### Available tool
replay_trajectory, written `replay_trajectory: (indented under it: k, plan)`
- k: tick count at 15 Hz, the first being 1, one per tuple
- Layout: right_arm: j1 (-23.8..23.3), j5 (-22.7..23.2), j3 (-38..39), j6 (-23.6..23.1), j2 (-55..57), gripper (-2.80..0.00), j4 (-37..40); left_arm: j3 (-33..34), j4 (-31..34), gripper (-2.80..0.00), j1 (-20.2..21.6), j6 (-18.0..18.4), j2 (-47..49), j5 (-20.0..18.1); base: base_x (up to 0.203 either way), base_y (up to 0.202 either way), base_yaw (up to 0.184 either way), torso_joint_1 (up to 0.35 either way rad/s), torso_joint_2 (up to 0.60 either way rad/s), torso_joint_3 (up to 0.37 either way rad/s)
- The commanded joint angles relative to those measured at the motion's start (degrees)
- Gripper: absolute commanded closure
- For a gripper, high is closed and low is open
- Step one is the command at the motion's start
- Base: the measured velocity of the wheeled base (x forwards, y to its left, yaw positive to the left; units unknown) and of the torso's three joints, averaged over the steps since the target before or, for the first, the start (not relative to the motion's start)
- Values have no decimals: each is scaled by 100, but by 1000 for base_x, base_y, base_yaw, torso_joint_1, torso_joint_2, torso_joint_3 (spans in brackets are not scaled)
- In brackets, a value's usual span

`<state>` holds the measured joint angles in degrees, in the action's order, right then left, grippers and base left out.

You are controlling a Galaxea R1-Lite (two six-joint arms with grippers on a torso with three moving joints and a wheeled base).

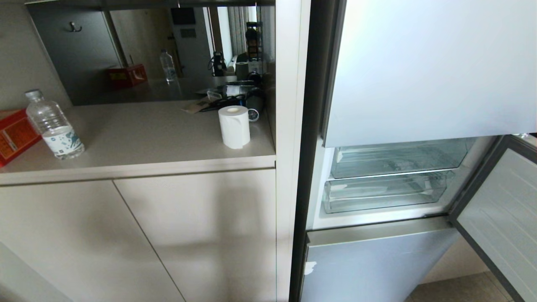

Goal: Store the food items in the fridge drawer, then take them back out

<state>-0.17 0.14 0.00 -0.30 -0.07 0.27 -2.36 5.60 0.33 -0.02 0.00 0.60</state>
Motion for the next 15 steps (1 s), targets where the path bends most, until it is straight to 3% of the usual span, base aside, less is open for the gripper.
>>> replay_trajectory:
  k: [1,15]
  plan:
    - [-9,3,0,-2,-1,0,0,-1,3,0,2,-3,9,2,0,0,0,0,0,0]
    - [-9,3,0,4,-1,0,2,-1,3,0,2,-6,9,2,0,0,0,-93,196,101]
